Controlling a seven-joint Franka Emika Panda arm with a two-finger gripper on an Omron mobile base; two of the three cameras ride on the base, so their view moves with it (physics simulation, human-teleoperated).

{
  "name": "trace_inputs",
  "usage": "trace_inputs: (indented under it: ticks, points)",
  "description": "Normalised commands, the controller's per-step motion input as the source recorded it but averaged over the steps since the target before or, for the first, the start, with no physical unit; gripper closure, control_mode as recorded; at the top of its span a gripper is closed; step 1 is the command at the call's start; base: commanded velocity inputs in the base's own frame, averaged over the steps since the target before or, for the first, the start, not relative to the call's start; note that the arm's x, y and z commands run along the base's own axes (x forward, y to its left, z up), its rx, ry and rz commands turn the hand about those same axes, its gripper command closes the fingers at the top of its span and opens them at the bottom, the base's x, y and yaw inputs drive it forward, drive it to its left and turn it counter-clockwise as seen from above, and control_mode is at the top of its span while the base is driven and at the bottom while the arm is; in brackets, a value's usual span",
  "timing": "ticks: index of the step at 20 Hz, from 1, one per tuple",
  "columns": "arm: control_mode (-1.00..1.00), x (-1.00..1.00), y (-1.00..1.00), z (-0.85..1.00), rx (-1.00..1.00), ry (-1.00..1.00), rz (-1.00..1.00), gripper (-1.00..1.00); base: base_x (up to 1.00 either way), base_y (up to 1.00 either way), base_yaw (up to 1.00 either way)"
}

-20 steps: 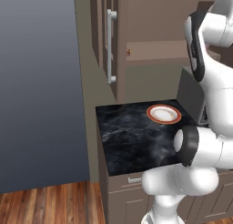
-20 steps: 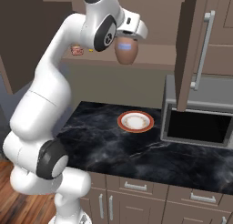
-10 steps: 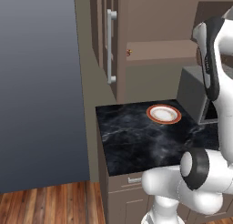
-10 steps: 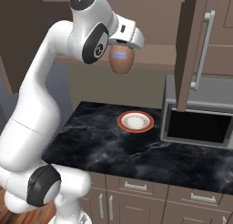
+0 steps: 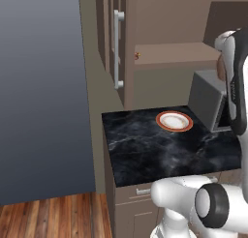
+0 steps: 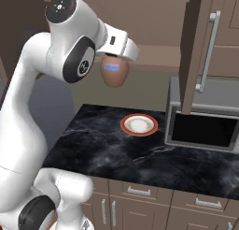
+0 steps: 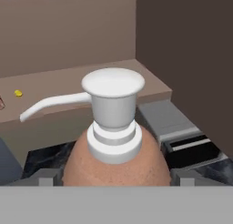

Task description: Pick the bar soap and soap dispenser from the cabinet and place them on the counter.

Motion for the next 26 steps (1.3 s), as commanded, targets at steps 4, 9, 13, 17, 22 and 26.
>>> trace_inputs:
  ticks: [4, 9, 13, 17, 22, 26]
  points:
    - [-1.00, -0.65, 0.26, -0.20, 0.00, 0.00, 0.00, 1.00, 0.00, 0.00, 0.00]
    - [-1.00, -0.63, 0.27, -0.33, 0.00, -0.01, 0.00, 1.00, 0.00, 0.00, 0.00]
    - [-1.00, -0.41, 0.25, -0.50, 0.00, 0.00, 0.00, 1.00, 0.00, 0.00, 0.00]
    - [-1.00, -0.19, 0.23, -0.60, -0.01, 0.00, 0.00, 1.00, 0.00, 0.00, 0.00]
    - [-1.00, -0.14, 0.21, -0.63, 0.00, 0.00, 0.00, 1.00, 0.00, 0.00, 0.00]
    - [-1.00, -0.14, 0.13, -0.58, 0.00, 0.00, 0.00, 1.00, 0.00, 0.00, 0.00]
